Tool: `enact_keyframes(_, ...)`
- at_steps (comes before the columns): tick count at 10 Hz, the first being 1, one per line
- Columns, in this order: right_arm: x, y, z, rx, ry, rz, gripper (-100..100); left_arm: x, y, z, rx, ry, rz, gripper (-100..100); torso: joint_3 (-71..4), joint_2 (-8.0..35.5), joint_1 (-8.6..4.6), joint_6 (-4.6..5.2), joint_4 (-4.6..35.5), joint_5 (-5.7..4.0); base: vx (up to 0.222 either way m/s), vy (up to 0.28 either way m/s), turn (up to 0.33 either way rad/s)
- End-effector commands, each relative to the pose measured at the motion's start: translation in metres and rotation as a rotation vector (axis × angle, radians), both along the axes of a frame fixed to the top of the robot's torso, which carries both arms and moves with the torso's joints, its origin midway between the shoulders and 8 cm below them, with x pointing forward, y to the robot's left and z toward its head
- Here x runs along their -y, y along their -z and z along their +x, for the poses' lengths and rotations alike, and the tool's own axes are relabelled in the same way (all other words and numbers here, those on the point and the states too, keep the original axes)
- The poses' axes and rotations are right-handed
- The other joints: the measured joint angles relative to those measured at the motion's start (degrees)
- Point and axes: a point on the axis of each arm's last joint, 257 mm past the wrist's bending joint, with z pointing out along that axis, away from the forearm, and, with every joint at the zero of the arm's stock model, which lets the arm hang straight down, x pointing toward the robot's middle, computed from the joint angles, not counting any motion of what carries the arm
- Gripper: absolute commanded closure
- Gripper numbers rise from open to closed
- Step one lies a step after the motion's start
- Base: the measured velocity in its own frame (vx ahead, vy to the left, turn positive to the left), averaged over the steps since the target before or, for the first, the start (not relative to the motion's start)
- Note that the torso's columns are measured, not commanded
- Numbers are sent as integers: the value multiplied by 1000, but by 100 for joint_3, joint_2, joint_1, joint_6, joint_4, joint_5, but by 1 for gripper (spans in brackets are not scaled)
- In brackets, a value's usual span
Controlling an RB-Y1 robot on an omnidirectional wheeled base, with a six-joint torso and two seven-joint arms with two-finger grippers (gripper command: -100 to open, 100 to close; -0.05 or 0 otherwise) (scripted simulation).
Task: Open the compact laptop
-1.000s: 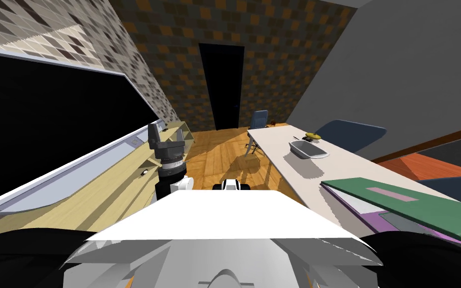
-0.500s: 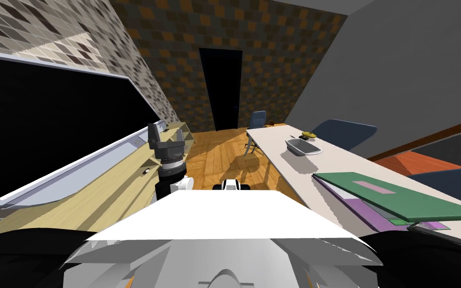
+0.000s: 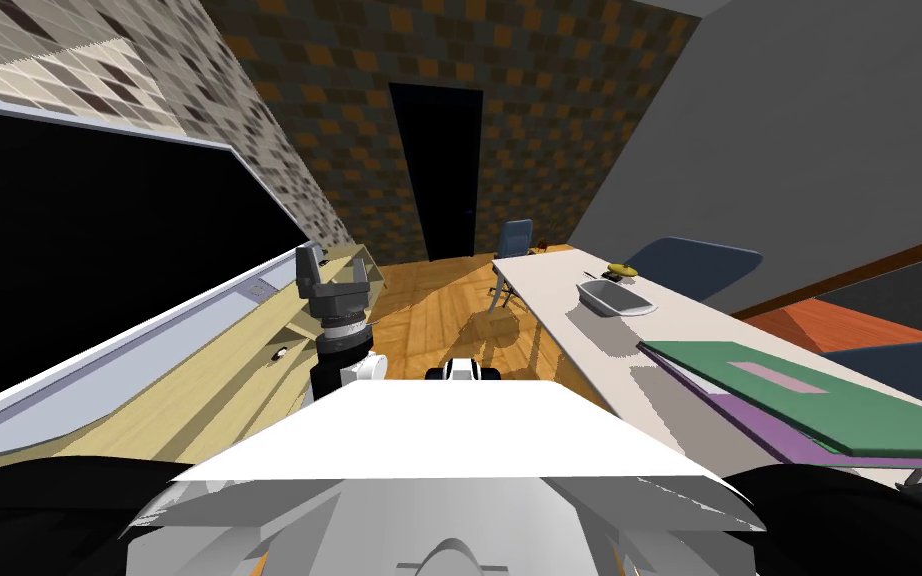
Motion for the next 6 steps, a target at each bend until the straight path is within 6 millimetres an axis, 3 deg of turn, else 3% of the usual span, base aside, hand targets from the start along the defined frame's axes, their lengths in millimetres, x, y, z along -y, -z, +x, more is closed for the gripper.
enact_keyframes(1,0,-6,-3,0,-5,0,-100,0,0,0,0,0,0,0,3,3,-5,0,1,-3,18,5,-7)
enact_keyframes(2,0,-7,-3,0,-6,1,0,0,0,0,0,0,0,0,3,3,-9,-1,1,-5,0,0,0)
enact_keyframes(6,0,-7,-3,0,-6,1,0,0,0,0,0,0,0,0,-9,-15,-1,0,-5,-2,0,0,0)
